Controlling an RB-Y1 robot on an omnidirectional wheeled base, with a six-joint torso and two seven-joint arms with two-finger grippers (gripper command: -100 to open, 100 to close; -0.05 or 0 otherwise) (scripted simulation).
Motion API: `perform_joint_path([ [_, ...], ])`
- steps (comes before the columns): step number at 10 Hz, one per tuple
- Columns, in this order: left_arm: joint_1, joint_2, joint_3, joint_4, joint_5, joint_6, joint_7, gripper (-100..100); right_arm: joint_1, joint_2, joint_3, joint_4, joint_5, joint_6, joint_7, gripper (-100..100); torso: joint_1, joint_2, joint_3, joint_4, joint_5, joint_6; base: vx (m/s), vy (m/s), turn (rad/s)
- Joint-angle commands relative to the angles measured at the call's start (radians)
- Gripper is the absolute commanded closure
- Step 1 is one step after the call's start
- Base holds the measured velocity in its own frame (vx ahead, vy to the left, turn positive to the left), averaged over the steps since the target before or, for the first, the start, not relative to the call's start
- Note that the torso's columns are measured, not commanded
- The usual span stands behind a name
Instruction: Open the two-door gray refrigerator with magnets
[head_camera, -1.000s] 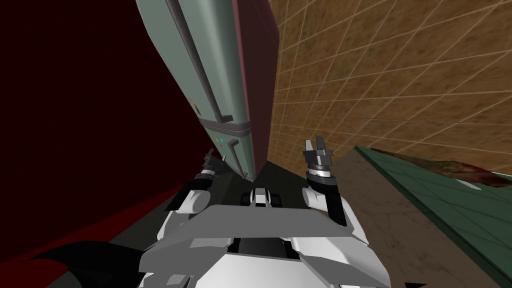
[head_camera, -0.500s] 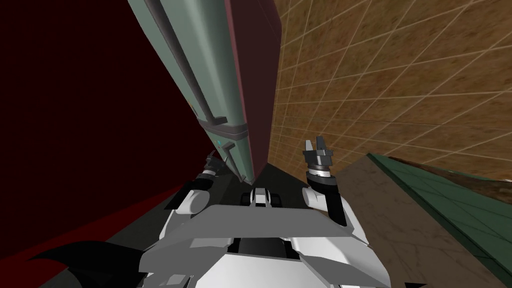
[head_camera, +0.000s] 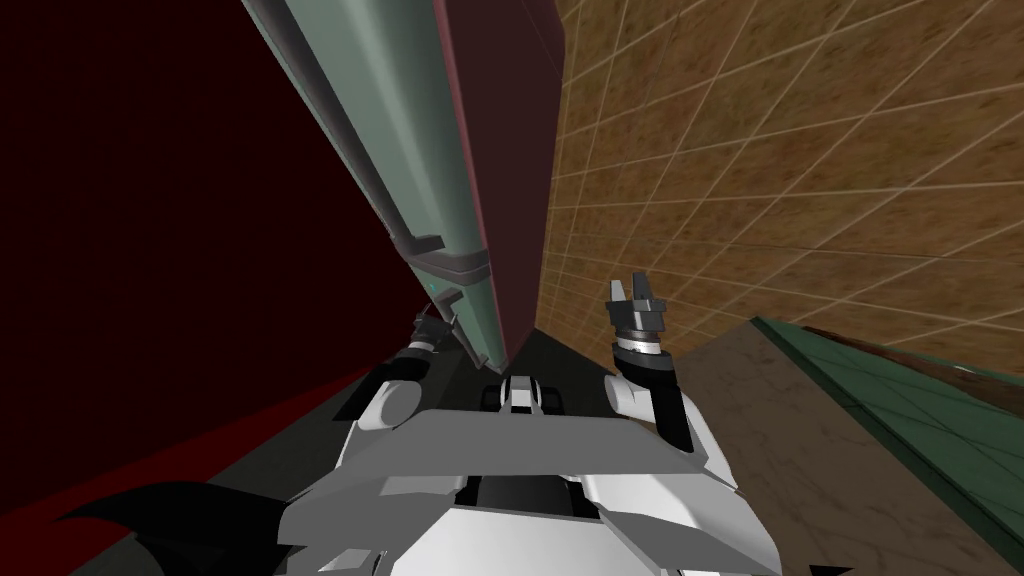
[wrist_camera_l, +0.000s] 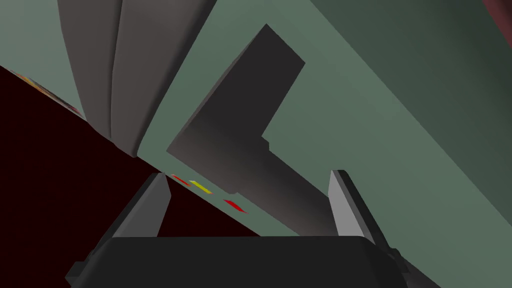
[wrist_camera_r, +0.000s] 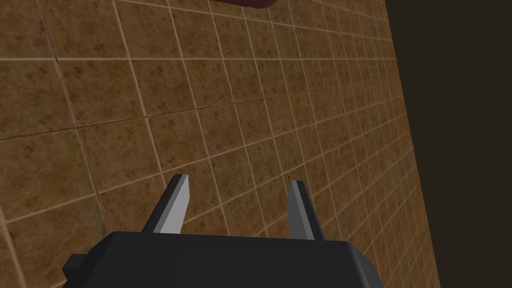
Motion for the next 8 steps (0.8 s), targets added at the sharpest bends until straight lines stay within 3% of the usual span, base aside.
perform_joint_path([
  [1, -0.001, -0.062, 0.003, 0.000, 0.012, 0.013, 0.004, -100, 0.000, 0.000, 0.000, 0.000, 0.000, 0.000, 0.000, 0, 0.000, 0.000, 0.000, 0.000, 0.000, 0.000, 0.030, -0.018, 0.010],
  [4, 0.008, -0.053, 0.006, -0.015, 0.012, 0.020, 0.005, -100, 0.000, 0.000, 0.000, 0.000, 0.000, 0.000, 0.000, 0, 0.001, -0.004, -0.002, -0.001, 0.000, 0.000, 0.065, 0.008, 0.003],
  [5, 0.008, -0.054, 0.007, -0.018, 0.012, 0.022, 0.006, 100, 0.000, 0.000, 0.000, 0.000, 0.000, 0.000, 0.000, 0, -0.001, -0.002, -0.002, -0.001, 0.000, 0.000, 0.009, 0.004, 0.013],
  [6, -0.042, -0.054, -0.043, 0.031, 0.047, 0.006, 0.001, 100, 0.000, 0.000, 0.000, 0.000, 0.000, 0.000, 0.000, 0, -0.002, 0.000, 0.000, -0.001, 0.000, 0.001, -0.112, 0.170, 0.317],
  [8, -0.101, -0.054, -0.083, 0.087, 0.047, 0.006, 0.001, 100, 0.000, 0.000, -0.001, 0.000, 0.000, 0.000, 0.000, 0, 0.013, 0.004, 0.002, 0.002, 0.003, -0.003, -0.123, 0.200, 0.267],
])
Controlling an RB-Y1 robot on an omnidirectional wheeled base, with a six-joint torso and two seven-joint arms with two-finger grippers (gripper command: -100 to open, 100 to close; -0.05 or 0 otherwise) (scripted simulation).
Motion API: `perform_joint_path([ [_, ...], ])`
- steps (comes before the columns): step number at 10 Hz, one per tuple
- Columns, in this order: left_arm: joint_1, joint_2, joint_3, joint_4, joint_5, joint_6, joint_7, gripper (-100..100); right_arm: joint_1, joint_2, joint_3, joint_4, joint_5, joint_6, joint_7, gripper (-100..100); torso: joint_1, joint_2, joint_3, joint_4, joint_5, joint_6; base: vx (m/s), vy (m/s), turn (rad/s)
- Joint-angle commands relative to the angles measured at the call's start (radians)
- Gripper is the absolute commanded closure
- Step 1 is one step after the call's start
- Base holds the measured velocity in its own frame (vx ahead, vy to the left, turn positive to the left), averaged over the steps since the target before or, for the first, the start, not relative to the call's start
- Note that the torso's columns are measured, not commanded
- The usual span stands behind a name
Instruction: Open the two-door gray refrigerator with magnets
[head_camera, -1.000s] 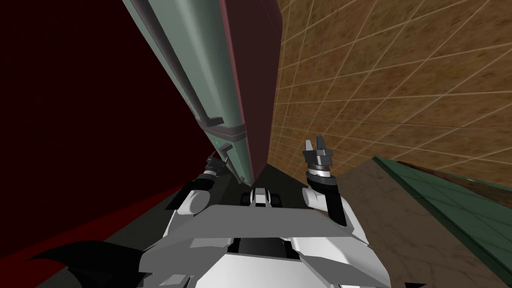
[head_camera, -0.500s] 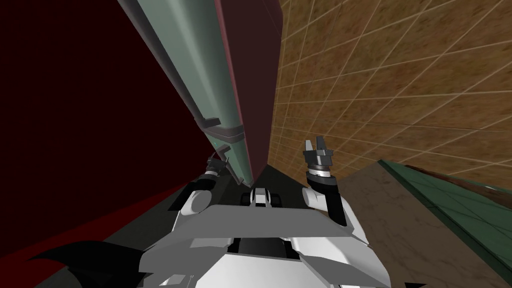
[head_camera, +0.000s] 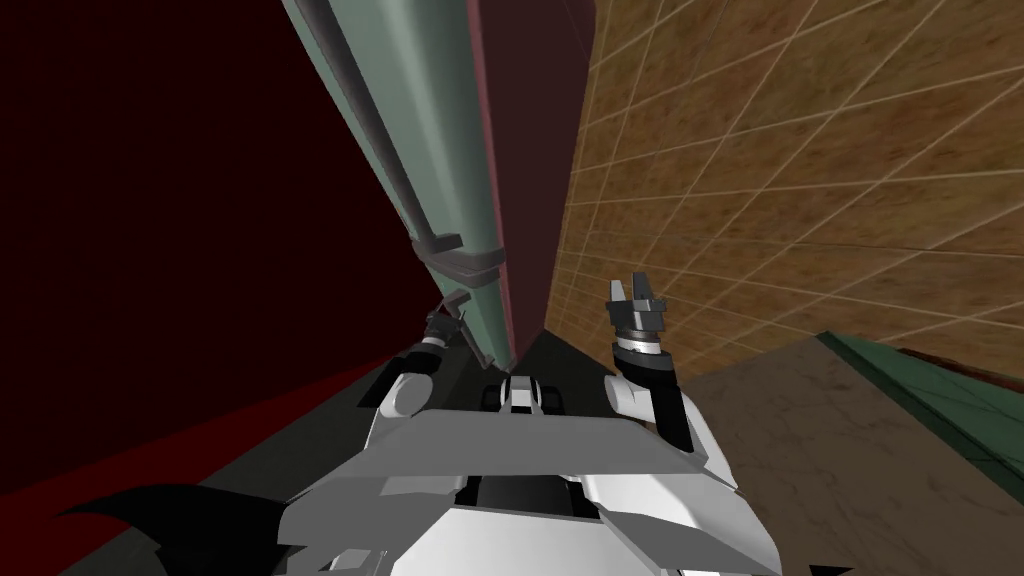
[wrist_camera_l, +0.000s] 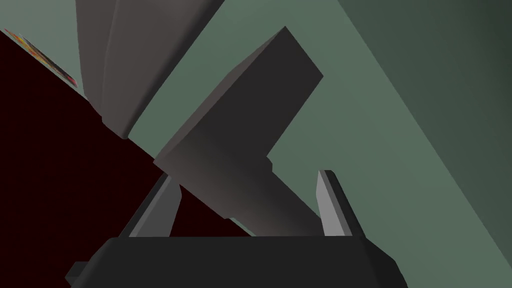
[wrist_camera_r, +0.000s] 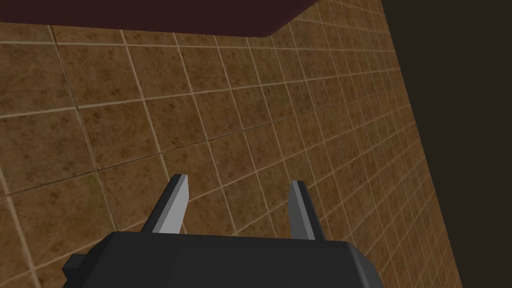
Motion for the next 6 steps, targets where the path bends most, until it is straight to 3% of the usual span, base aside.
perform_joint_path([
  [1, -0.086, 0.005, -0.061, 0.079, 0.041, -0.023, -0.008, 100, 0.000, 0.000, 0.000, 0.000, 0.000, 0.000, 0.000, 0, -0.009, -0.009, -0.006, -0.002, -0.003, 0.002, -0.110, 0.219, 0.370],
  [2, -0.122, 0.005, -0.089, 0.116, 0.041, -0.023, -0.008, 100, 0.000, 0.000, 0.000, 0.000, 0.000, 0.000, 0.000, 0, -0.008, -0.012, -0.008, -0.001, -0.004, 0.001, -0.105, 0.235, 0.369],
  [3, -0.152, 0.005, -0.116, 0.151, 0.041, -0.023, -0.008, 100, 0.000, 0.000, 0.000, 0.000, 0.000, 0.000, 0.000, 0, -0.009, -0.013, -0.009, -0.003, -0.003, 0.002, -0.059, 0.120, 0.074],
  [4, -0.178, 0.005, -0.116, 0.154, 0.041, -0.023, -0.008, 100, 0.000, 0.000, 0.000, 0.000, 0.000, 0.000, 0.000, 0, -0.016, -0.016, -0.010, -0.004, -0.004, 0.004, -0.026, 0.027, -0.032],
  [5, -0.211, 0.005, -0.157, 0.206, 0.075, -0.038, -0.014, 100, 0.000, 0.000, 0.001, 0.000, 0.000, 0.000, 0.000, 0, -0.021, -0.018, -0.012, -0.003, -0.007, 0.004, -0.098, 0.163, 0.362],
  [6, -0.251, 0.005, -0.182, 0.237, 0.075, -0.038, -0.014, 100, 0.000, 0.000, 0.000, 0.000, 0.000, 0.000, 0.000, 0, -0.009, -0.011, -0.008, -0.001, -0.004, 0.000, -0.085, 0.221, 0.411],
])
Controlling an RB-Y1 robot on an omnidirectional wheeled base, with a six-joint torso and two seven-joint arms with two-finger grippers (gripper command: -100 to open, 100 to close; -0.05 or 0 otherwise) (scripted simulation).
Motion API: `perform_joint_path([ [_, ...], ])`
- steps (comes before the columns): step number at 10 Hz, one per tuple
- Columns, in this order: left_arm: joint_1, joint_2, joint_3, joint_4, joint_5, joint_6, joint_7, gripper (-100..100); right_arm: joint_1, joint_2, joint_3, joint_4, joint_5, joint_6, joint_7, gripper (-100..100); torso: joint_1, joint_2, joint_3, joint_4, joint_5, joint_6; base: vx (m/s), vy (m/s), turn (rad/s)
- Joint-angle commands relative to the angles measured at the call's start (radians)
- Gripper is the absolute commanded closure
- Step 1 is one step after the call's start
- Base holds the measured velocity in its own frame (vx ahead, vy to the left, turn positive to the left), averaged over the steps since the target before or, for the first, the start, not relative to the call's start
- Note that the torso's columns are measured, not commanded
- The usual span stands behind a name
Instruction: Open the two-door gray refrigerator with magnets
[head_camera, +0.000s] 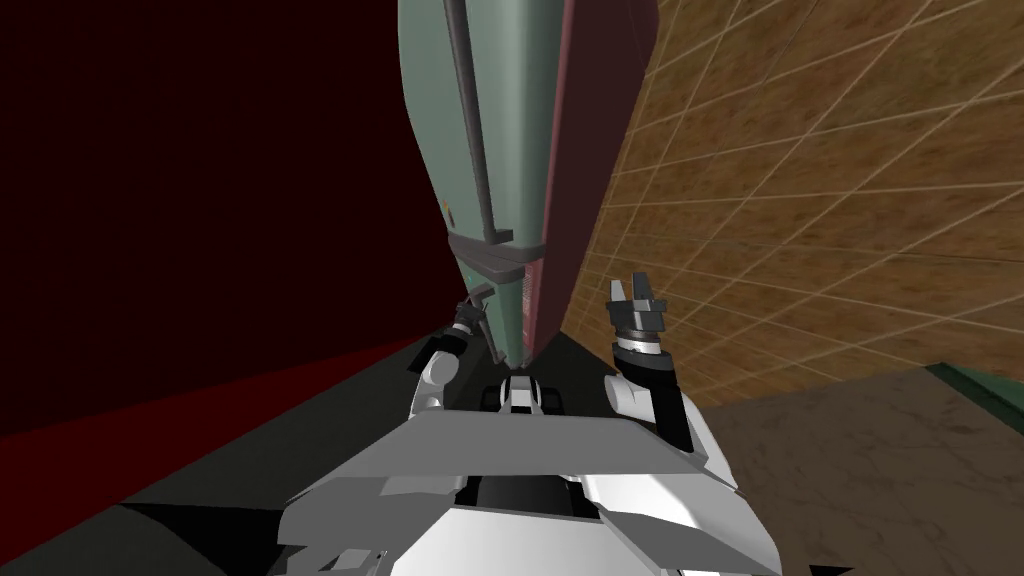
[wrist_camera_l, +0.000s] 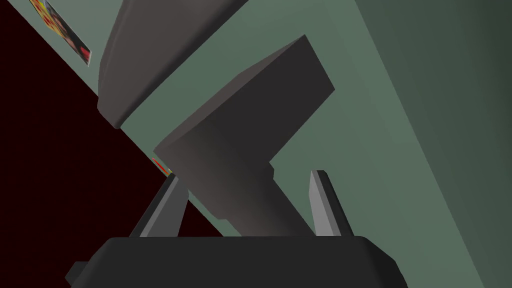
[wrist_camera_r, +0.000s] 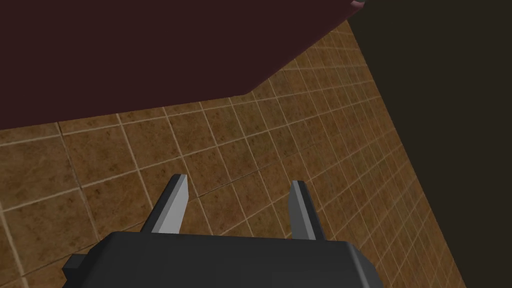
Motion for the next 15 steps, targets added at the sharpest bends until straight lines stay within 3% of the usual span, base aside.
perform_joint_path([
  [1, -0.085, 0.005, -0.074, 0.073, 0.027, -0.029, -0.008, 100, 0.000, 0.000, 0.000, 0.000, 0.000, 0.000, 0.000, 0, 0.007, 0.001, 0.001, 0.002, 0.003, -0.001, -0.020, 0.134, 0.083],
  [2, -0.096, 0.005, -0.074, 0.073, 0.027, -0.029, -0.008, 100, 0.000, 0.000, 0.000, 0.000, 0.000, 0.000, 0.000, 0, -0.002, -0.001, 0.000, 0.000, 0.001, 0.003, -0.009, 0.052, -0.065],
  [3, -0.127, 0.005, -0.122, 0.123, 0.061, -0.043, -0.015, 100, 0.000, 0.000, 0.000, 0.000, 0.000, 0.000, 0.000, 0, -0.009, -0.002, -0.001, 0.001, -0.002, 0.003, -0.062, 0.183, 0.332],
  [4, -0.167, 0.005, -0.153, 0.168, 0.061, -0.043, -0.015, 100, 0.000, 0.000, 0.000, 0.000, 0.000, 0.000, 0.000, 0, 0.000, 0.000, 0.000, 0.001, 0.000, 0.000, -0.057, 0.244, 0.340],
  [6, -0.214, 0.005, -0.165, 0.178, 0.061, -0.043, -0.015, 100, 0.000, 0.000, 0.000, 0.000, 0.000, 0.000, 0.000, 0, -0.003, -0.001, 0.000, 0.001, 0.001, 0.001, -0.017, 0.096, 0.066],
  [7, -0.239, 0.005, -0.217, 0.231, 0.095, -0.058, -0.021, 100, 0.000, 0.000, 0.000, 0.000, 0.000, 0.000, 0.000, 0, -0.011, -0.001, 0.000, 0.003, -0.001, 0.002, -0.052, 0.189, 0.308],
  [8, -0.265, 0.005, -0.240, 0.254, 0.095, -0.058, -0.021, 100, 0.000, 0.000, 0.000, 0.000, 0.000, 0.000, 0.000, 0, -0.001, 0.003, 0.002, 0.003, 0.001, 0.000, -0.068, 0.258, 0.477],
  [9, -0.294, 0.005, -0.255, 0.283, 0.095, -0.058, -0.021, 100, 0.000, 0.000, 0.000, 0.000, 0.000, 0.000, 0.000, 0, 0.005, 0.005, 0.004, 0.003, 0.003, -0.001, -0.004, 0.147, 0.109],
  [11, -0.333, 0.005, -0.255, 0.284, 0.095, -0.058, -0.021, 100, 0.000, 0.000, 0.000, 0.000, 0.000, 0.000, 0.000, 0, -0.015, 0.001, 0.001, 0.003, -0.002, 0.003, 0.001, 0.021, -0.056],
  [12, -0.357, 0.006, -0.301, 0.334, 0.129, -0.073, -0.027, 100, 0.000, 0.000, 0.000, 0.000, 0.000, 0.000, 0.000, 0, -0.015, 0.003, 0.002, 0.005, -0.002, 0.002, -0.003, 0.163, 0.330],
  [13, -0.388, 0.006, -0.326, 0.367, 0.129, -0.073, -0.027, 100, 0.000, 0.000, 0.000, 0.000, 0.000, 0.000, 0.000, 0, 0.001, 0.003, 0.002, 0.005, 0.002, -0.001, 0.001, 0.223, 0.366],
  [15, -0.444, 0.006, -0.345, 0.390, 0.129, -0.073, -0.027, 100, 0.000, 0.000, 0.000, 0.000, 0.000, 0.000, 0.000, 0, -0.001, 0.003, 0.003, 0.002, 0.003, 0.000, -0.023, 0.116, 0.069],
])
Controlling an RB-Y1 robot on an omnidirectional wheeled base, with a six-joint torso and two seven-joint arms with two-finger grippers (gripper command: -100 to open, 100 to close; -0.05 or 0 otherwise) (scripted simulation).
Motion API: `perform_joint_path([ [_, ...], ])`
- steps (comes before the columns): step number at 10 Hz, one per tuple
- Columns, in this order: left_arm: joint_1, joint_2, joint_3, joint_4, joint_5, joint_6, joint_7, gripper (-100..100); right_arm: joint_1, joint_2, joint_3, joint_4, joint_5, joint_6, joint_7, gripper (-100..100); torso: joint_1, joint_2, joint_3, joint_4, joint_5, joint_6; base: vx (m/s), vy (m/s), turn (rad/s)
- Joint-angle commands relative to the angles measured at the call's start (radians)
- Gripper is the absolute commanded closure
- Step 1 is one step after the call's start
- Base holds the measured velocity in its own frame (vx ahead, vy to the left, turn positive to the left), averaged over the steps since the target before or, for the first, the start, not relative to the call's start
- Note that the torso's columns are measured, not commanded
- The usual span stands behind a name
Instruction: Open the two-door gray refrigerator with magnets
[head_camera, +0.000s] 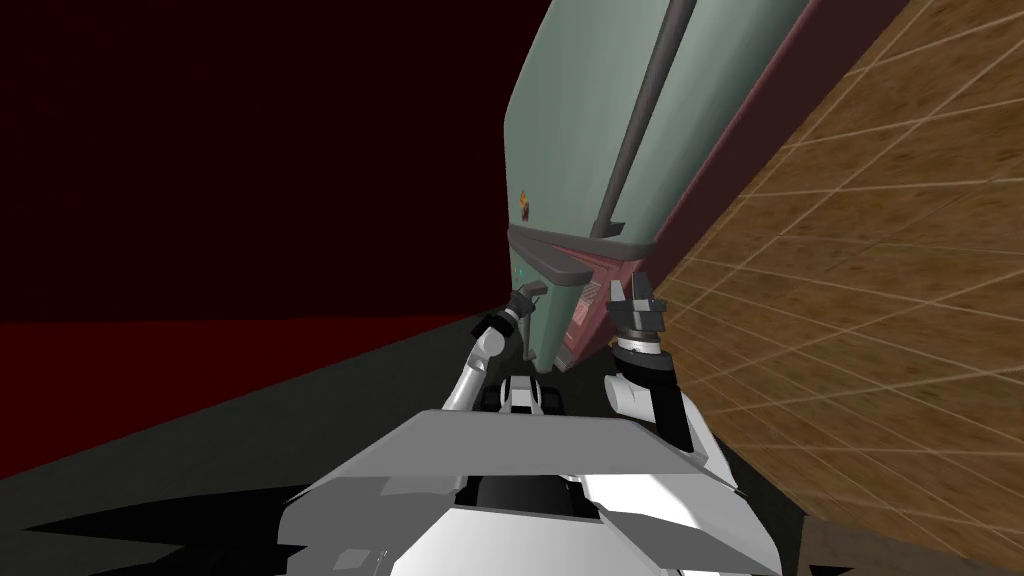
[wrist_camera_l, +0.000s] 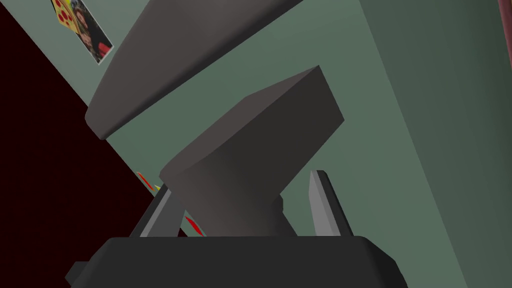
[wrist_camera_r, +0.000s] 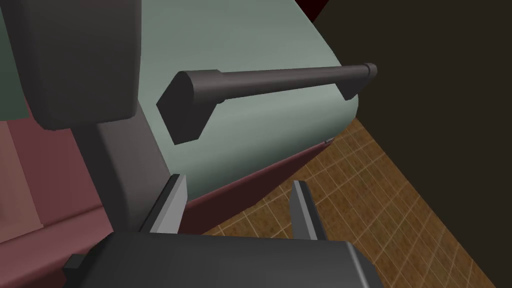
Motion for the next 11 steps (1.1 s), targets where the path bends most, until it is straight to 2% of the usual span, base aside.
perform_joint_path([
  [1, -0.057, -0.007, -0.010, 0.013, -0.003, -0.008, -0.002, 100, 0.000, 0.000, 0.000, 0.000, 0.000, 0.000, 0.000, 0, -0.010, 0.001, 0.001, 0.003, -0.003, 0.002, -0.023, 0.014, -0.018],
  [2, -0.092, -0.006, -0.062, 0.077, 0.031, -0.023, -0.009, 100, 0.000, 0.000, 0.000, 0.000, 0.000, 0.000, 0.000, 0, -0.013, 0.003, 0.002, 0.004, -0.004, 0.002, 0.016, 0.187, 0.352],
  [3, -0.119, -0.006, -0.097, 0.105, 0.031, -0.023, -0.009, 100, 0.000, 0.000, 0.000, 0.000, 0.000, 0.000, 0.000, 0, 0.002, 0.003, 0.003, 0.001, -0.001, -0.001, 0.037, 0.264, 0.397],
  [4, -0.158, -0.006, -0.100, 0.119, 0.031, -0.023, -0.009, 100, 0.000, 0.000, 0.000, 0.000, 0.000, 0.000, 0.000, 0, 0.006, 0.000, 0.001, -0.001, 0.001, -0.001, -0.007, 0.149, 0.105],
  [5, -0.176, -0.006, -0.100, 0.119, 0.031, -0.023, -0.009, 100, 0.000, 0.000, 0.000, 0.000, 0.000, 0.000, 0.000, 0, -0.005, 0.003, 0.002, 0.001, -0.001, 0.001, -0.032, 0.047, -0.024],
  [6, -0.214, -0.006, -0.158, 0.186, 0.065, -0.037, -0.015, 100, 0.000, 0.000, 0.000, 0.000, 0.000, 0.000, 0.000, 0, -0.014, 0.005, 0.003, 0.003, -0.003, 0.002, -0.007, 0.201, 0.370],
  [8, -0.260, -0.006, -0.190, 0.224, 0.065, -0.037, -0.015, 100, 0.007, 0.002, -0.006, 0.003, -0.001, 0.000, 0.001, 0, 0.007, 0.007, 0.003, 0.001, 0.005, -0.003, 0.023, 0.195, 0.226],
  [9, -0.288, -0.006, -0.190, 0.224, 0.065, -0.037, -0.015, 100, 0.007, 0.002, -0.005, 0.003, -0.001, 0.000, 0.001, 0, -0.002, 0.008, 0.005, 0.000, 0.001, 0.002, 0.013, 0.035, -0.007],
  [10, -0.294, -0.006, -0.190, 0.224, 0.065, -0.037, -0.015, 100, 0.007, 0.002, -0.005, 0.003, -0.001, 0.000, 0.001, 0, -0.013, 0.010, 0.006, 0.002, -0.003, 0.004, -0.012, -0.005, -0.018],
  [11, -0.327, -0.006, -0.240, 0.284, 0.099, -0.052, -0.021, 100, 0.007, 0.002, -0.005, 0.003, -0.001, 0.000, 0.001, 0, -0.014, 0.011, 0.007, 0.005, -0.003, 0.003, 0.022, 0.184, 0.362],
])
